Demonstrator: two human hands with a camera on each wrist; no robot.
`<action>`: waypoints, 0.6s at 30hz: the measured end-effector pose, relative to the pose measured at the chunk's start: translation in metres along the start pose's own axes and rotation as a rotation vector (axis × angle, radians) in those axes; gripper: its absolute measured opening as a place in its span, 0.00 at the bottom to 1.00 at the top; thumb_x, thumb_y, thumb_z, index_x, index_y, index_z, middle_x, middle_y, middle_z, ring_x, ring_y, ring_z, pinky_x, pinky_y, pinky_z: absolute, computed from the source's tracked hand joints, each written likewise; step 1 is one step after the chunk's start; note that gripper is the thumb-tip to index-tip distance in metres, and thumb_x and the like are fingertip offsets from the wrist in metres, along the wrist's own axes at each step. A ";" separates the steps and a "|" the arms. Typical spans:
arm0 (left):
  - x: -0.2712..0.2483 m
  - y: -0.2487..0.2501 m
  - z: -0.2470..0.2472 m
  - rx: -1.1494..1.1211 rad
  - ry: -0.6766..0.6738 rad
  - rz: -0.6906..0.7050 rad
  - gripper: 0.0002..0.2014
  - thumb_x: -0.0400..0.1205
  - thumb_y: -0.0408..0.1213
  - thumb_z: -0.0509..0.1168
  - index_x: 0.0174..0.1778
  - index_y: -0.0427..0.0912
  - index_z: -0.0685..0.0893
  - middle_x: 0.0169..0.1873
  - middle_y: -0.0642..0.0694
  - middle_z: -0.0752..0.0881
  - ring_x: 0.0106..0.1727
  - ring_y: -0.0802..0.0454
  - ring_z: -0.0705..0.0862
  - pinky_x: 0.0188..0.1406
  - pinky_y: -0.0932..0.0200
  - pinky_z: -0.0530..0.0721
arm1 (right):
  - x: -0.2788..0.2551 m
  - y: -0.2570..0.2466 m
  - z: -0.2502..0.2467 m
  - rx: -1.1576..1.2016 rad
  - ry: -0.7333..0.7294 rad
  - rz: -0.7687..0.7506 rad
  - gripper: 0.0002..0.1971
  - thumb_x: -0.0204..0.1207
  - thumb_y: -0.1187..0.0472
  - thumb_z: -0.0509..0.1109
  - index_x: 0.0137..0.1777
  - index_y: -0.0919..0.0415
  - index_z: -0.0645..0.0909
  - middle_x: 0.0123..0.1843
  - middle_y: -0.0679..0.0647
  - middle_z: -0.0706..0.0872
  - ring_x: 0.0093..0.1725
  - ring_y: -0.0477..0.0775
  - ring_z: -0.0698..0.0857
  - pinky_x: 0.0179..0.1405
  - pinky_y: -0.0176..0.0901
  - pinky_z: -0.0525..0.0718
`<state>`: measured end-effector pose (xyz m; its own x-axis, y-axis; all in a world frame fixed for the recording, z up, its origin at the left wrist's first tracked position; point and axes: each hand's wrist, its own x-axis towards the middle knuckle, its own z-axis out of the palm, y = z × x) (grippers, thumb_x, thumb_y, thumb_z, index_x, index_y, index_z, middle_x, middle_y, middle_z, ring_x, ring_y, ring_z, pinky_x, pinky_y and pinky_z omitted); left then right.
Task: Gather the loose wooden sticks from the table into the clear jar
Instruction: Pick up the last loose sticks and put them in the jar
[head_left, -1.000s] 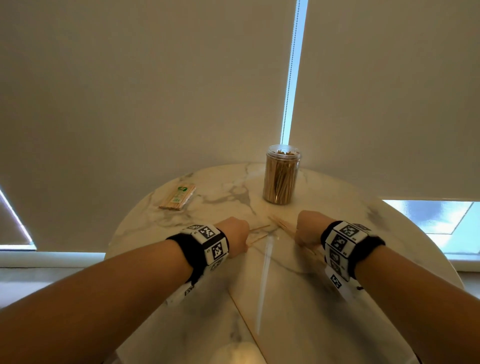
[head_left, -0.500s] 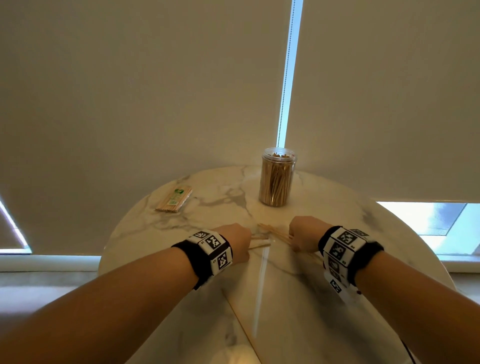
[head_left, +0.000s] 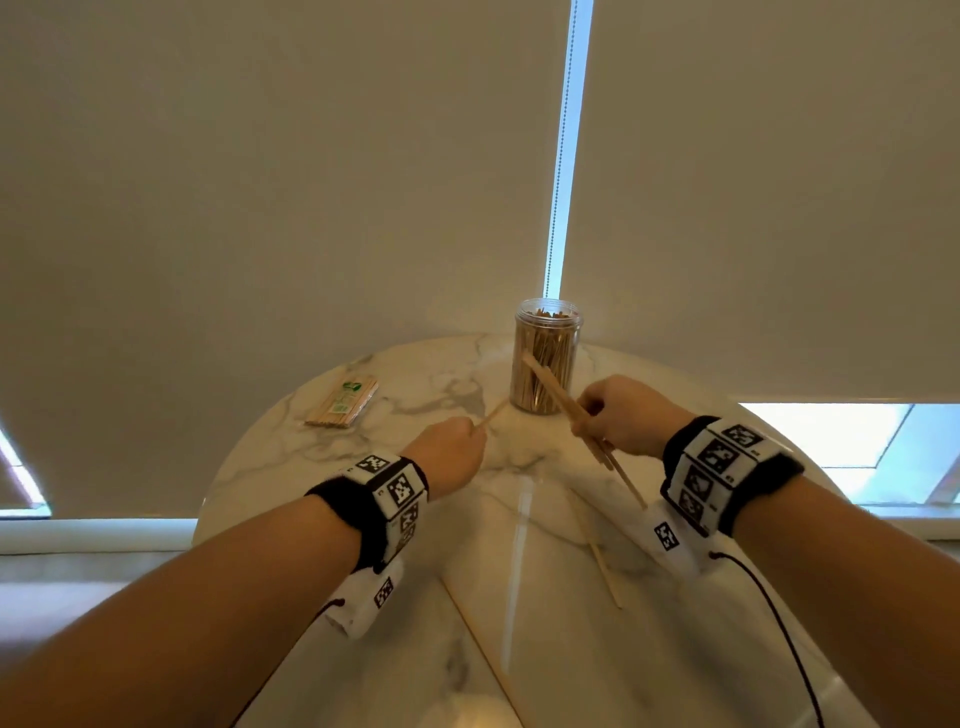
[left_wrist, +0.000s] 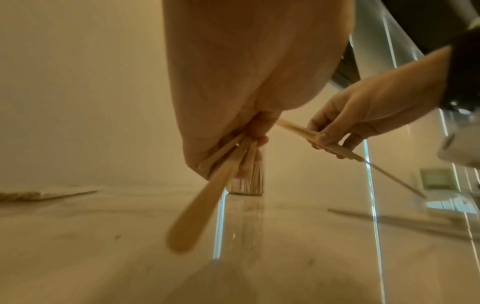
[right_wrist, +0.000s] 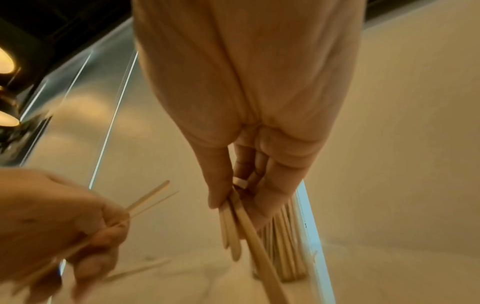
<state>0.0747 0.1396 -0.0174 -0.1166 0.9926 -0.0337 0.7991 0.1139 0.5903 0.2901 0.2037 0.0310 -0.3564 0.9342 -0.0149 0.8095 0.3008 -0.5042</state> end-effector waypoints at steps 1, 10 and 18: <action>0.000 0.002 -0.001 -0.215 0.037 -0.009 0.13 0.89 0.42 0.50 0.47 0.42 0.77 0.43 0.43 0.82 0.42 0.45 0.82 0.40 0.55 0.76 | -0.002 -0.004 -0.005 0.106 0.031 -0.020 0.04 0.79 0.60 0.75 0.49 0.59 0.88 0.43 0.55 0.92 0.44 0.54 0.91 0.51 0.50 0.91; -0.018 0.037 -0.009 -0.877 0.064 0.084 0.29 0.82 0.67 0.59 0.56 0.41 0.82 0.38 0.49 0.81 0.32 0.54 0.75 0.27 0.59 0.76 | -0.046 -0.062 0.012 0.636 -0.034 -0.221 0.07 0.78 0.69 0.75 0.53 0.70 0.87 0.46 0.66 0.92 0.45 0.64 0.93 0.45 0.50 0.93; -0.034 0.032 0.000 -0.848 0.235 0.011 0.21 0.89 0.56 0.50 0.58 0.44 0.81 0.48 0.42 0.88 0.46 0.41 0.89 0.51 0.35 0.89 | -0.053 -0.072 0.044 0.513 0.093 -0.224 0.08 0.75 0.65 0.78 0.52 0.62 0.87 0.41 0.56 0.93 0.42 0.53 0.93 0.49 0.52 0.92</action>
<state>0.1045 0.1094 0.0023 -0.3048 0.9484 0.0870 0.1043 -0.0575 0.9929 0.2303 0.1241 0.0302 -0.4319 0.8783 0.2050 0.3803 0.3835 -0.8416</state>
